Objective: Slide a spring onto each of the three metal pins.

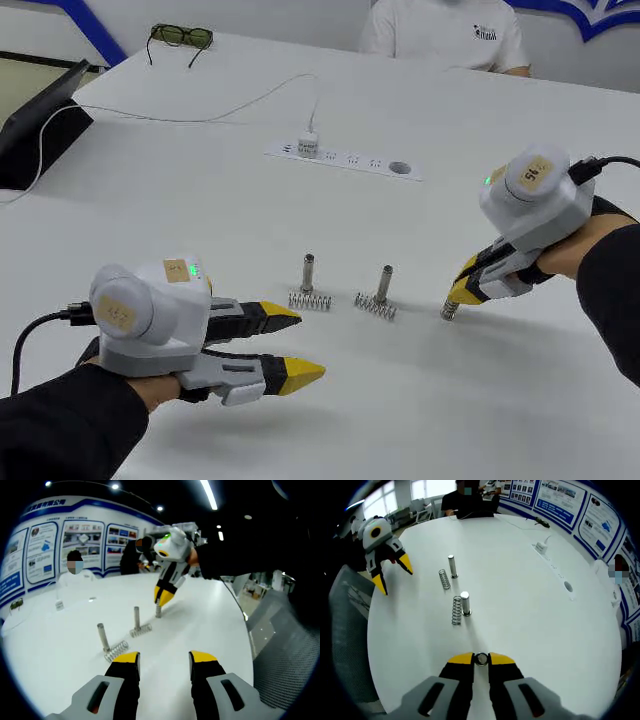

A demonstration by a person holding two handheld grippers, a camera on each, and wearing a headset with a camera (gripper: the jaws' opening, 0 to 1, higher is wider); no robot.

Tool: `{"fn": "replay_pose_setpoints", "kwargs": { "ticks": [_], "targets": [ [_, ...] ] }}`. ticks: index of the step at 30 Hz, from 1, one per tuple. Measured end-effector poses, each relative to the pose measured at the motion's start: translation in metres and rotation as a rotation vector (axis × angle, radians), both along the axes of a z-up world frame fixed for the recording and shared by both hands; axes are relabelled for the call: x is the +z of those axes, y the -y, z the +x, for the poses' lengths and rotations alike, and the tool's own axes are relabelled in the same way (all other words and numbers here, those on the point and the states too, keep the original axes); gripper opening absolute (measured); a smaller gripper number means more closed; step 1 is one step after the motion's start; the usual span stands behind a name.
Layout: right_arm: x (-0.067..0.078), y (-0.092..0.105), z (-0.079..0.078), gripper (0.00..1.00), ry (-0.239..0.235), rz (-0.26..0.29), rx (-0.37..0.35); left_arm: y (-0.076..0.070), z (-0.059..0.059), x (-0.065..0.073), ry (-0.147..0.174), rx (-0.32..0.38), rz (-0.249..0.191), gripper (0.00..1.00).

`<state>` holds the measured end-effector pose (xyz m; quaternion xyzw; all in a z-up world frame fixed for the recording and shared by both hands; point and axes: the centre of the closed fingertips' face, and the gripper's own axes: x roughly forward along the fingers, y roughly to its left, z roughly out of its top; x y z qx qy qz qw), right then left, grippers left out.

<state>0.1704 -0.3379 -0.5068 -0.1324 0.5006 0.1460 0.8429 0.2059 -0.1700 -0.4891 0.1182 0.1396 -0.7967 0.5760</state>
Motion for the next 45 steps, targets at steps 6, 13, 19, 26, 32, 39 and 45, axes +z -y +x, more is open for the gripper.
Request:
{"fn": "replay_pose_setpoints", "kwargs": {
  "ticks": [6,13,19,26,32,39,45],
  "targets": [
    [-0.003,0.0,0.0,0.12,-0.001,-0.005,-0.007,0.0,0.001,0.001,-0.003,0.004,-0.002,0.4],
    [-0.004,0.0,0.001,0.12,0.004,-0.003,-0.014,-0.001,0.001,0.0,-0.005,0.005,-0.003,0.4],
    [-0.004,0.0,0.002,0.16,0.014,-0.004,-0.01,0.0,0.001,0.0,-0.006,0.004,-0.004,0.4],
    [0.006,-0.001,0.004,0.21,0.039,-0.025,0.0,0.001,0.002,0.0,-0.006,0.003,-0.005,0.4],
    [0.021,-0.012,0.013,0.22,0.079,-0.034,0.022,0.001,0.001,0.001,-0.006,0.001,-0.009,0.4],
    [0.011,-0.035,0.021,0.21,0.074,0.004,0.043,0.002,0.0,0.004,-0.003,-0.001,-0.013,0.4],
    [-0.002,-0.048,0.027,0.19,0.064,0.025,0.052,-0.001,0.002,0.003,-0.002,0.003,-0.007,0.39]
  ]
}}
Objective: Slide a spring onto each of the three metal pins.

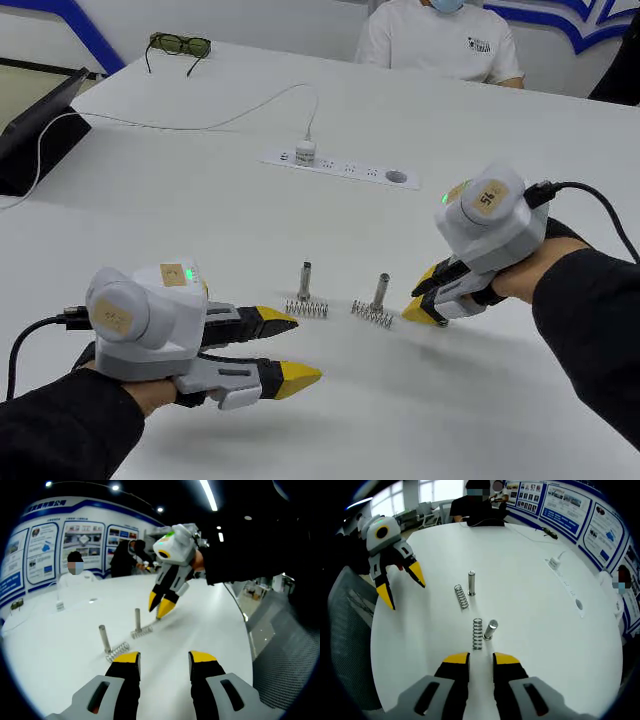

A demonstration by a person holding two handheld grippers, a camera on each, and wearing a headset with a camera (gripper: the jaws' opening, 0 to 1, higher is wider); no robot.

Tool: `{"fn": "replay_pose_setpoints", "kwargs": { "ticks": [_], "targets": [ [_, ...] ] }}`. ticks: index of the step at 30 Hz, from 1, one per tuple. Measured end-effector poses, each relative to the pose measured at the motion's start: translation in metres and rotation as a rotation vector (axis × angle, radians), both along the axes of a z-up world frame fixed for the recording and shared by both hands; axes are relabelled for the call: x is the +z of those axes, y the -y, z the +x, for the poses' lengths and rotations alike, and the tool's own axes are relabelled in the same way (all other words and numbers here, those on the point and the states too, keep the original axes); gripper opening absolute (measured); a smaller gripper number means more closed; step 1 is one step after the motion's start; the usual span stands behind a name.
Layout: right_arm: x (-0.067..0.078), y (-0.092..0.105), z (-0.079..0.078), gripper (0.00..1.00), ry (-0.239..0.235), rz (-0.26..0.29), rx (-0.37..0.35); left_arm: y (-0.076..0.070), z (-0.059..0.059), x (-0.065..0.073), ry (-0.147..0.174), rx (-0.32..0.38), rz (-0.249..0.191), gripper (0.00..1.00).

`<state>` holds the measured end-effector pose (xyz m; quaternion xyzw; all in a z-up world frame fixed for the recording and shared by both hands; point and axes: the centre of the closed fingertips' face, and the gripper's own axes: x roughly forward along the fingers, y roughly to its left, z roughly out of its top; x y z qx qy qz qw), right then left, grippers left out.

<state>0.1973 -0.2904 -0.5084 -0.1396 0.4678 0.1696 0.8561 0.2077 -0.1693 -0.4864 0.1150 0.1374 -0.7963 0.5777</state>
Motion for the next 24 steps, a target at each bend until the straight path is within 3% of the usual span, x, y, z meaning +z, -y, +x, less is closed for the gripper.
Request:
{"fn": "replay_pose_setpoints", "kwargs": {
  "ticks": [12,24],
  "targets": [
    [-0.023,-0.004,0.012,0.15,-0.025,0.02,-0.006,-0.001,0.001,-0.002,-0.005,0.007,0.006,0.39],
    [-0.035,-0.003,0.015,0.13,-0.052,0.036,-0.019,-0.002,0.004,-0.002,-0.009,0.017,0.009,0.38]
  ]
}}
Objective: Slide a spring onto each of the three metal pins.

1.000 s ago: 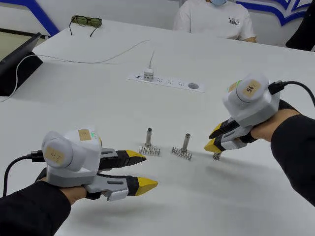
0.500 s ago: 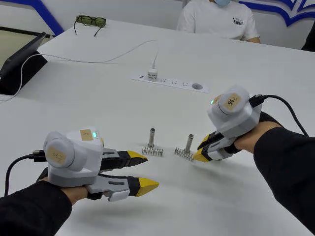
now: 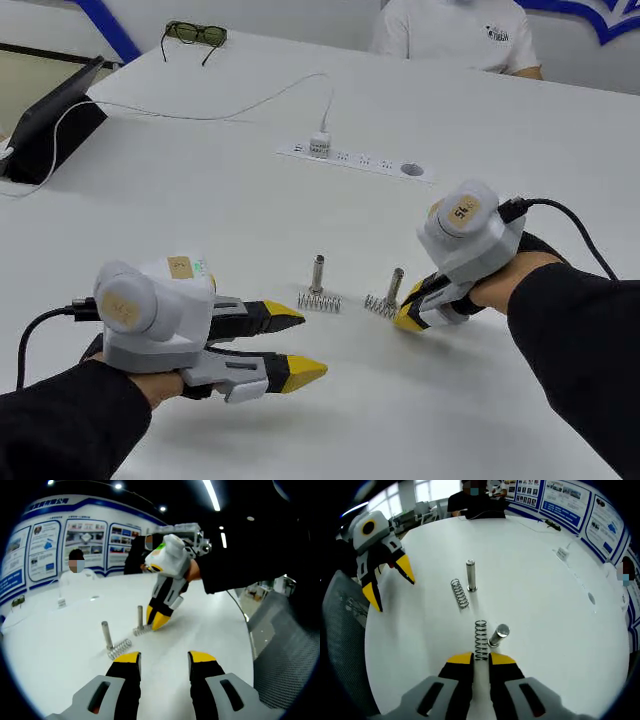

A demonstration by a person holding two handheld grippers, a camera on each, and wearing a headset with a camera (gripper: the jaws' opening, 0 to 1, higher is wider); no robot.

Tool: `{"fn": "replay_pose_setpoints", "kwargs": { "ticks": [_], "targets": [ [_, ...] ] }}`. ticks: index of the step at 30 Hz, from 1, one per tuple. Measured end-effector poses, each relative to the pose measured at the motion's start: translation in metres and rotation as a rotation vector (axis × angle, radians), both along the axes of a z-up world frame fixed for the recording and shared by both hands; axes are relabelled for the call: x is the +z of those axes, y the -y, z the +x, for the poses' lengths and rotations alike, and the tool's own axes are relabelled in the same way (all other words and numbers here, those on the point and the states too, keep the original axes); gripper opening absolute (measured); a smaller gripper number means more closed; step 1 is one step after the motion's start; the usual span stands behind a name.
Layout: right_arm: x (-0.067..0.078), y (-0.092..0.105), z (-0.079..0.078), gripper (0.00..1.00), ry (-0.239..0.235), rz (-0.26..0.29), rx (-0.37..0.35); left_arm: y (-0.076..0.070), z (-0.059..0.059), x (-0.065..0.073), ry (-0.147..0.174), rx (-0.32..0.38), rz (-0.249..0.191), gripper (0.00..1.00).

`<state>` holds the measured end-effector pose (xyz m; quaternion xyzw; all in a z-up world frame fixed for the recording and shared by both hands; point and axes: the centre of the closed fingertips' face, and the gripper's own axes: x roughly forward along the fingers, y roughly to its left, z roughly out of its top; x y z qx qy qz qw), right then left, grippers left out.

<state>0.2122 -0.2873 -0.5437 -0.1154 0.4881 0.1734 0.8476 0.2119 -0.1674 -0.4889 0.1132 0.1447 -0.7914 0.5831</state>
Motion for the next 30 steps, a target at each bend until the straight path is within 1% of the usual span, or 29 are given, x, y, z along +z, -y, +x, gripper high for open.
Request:
{"fn": "replay_pose_setpoints", "kwargs": {
  "ticks": [4,7,8,12,18,24,27,30],
  "targets": [
    [-0.002,-0.001,0.0,0.12,-0.006,0.01,-0.006,0.0,0.0,0.0,0.0,0.0,0.0,0.38],
    [-0.002,-0.001,0.0,0.12,-0.005,0.008,0.003,0.0,0.0,0.0,0.0,0.0,0.0,0.38],
    [-0.002,-0.001,-0.001,0.12,-0.005,0.002,0.01,0.001,0.0,0.0,0.001,-0.001,0.0,0.38],
    [0.002,-0.006,-0.005,0.11,-0.007,0.008,0.02,0.001,-0.001,0.001,0.005,-0.005,0.0,0.38],
    [0.014,-0.017,-0.017,0.11,-0.011,-0.004,0.072,0.005,-0.006,0.0,0.014,-0.023,0.003,0.37],
    [0.034,-0.038,-0.037,0.11,-0.019,-0.021,0.19,0.01,-0.013,0.005,0.023,-0.049,-0.005,0.37],
    [0.043,-0.046,-0.044,0.11,-0.016,-0.028,0.23,0.012,-0.017,0.006,0.028,-0.063,-0.007,0.37],
    [0.051,-0.056,-0.048,0.11,-0.009,-0.023,0.26,0.014,-0.023,0.008,0.033,-0.079,-0.01,0.36]
  ]
}}
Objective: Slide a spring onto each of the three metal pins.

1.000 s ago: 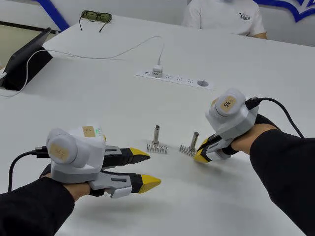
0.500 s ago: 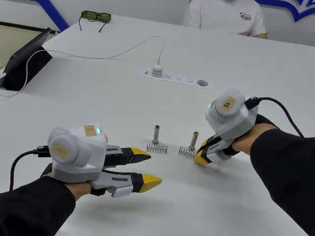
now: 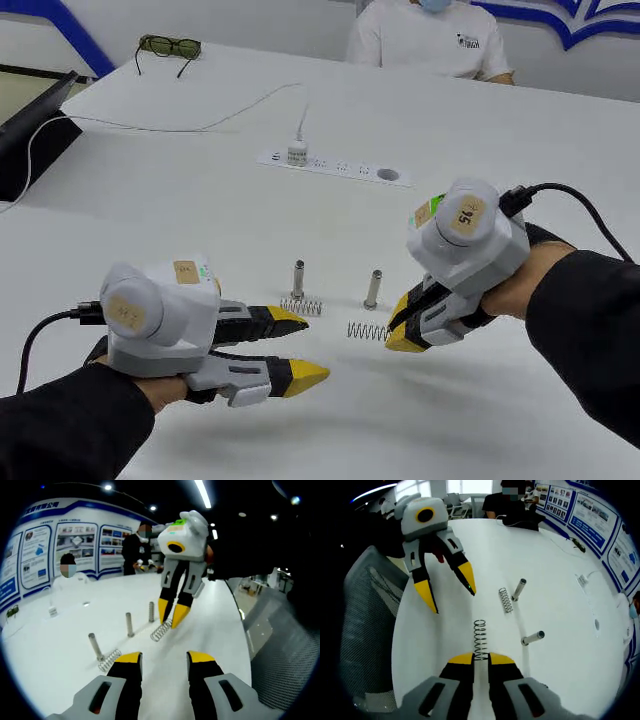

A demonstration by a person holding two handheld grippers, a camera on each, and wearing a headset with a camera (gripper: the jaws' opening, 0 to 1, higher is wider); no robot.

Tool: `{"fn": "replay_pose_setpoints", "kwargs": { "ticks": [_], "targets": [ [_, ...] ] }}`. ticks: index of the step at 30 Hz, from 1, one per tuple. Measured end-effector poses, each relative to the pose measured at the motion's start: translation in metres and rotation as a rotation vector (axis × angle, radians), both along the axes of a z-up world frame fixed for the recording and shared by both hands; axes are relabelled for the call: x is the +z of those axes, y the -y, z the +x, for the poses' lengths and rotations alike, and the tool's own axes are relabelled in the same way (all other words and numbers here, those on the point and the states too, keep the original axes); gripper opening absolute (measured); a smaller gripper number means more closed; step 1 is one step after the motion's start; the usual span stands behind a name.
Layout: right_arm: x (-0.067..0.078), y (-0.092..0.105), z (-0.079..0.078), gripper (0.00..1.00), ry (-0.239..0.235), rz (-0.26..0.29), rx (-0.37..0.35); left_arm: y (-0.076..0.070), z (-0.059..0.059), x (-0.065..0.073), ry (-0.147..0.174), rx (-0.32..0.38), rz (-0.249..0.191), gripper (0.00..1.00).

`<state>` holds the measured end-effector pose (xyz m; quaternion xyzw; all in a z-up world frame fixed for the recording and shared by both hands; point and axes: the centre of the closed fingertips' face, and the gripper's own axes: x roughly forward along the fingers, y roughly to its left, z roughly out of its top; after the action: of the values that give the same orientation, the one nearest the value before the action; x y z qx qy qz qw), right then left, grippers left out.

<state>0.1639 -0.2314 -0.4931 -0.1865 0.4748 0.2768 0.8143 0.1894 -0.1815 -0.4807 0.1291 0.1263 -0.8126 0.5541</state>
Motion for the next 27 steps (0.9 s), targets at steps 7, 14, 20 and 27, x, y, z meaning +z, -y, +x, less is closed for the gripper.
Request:
{"fn": "replay_pose_setpoints", "kwargs": {
  "ticks": [7,14,20,27],
  "targets": [
    [0.007,-0.019,-0.005,0.11,-0.007,-0.006,0.075,0.002,-0.012,0.003,0.018,-0.037,-0.004,0.35],
    [0.013,-0.028,-0.006,0.11,-0.01,-0.021,0.118,0.002,-0.016,0.006,0.036,-0.059,-0.013,0.31],
    [0.015,-0.036,-0.007,0.11,-0.008,-0.028,0.145,0.001,-0.02,0.008,0.049,-0.071,-0.015,0.28],
    [0.017,-0.042,-0.008,0.11,-0.013,-0.047,0.18,0.0,-0.025,0.008,0.062,-0.092,-0.016,0.2]
  ]
}}
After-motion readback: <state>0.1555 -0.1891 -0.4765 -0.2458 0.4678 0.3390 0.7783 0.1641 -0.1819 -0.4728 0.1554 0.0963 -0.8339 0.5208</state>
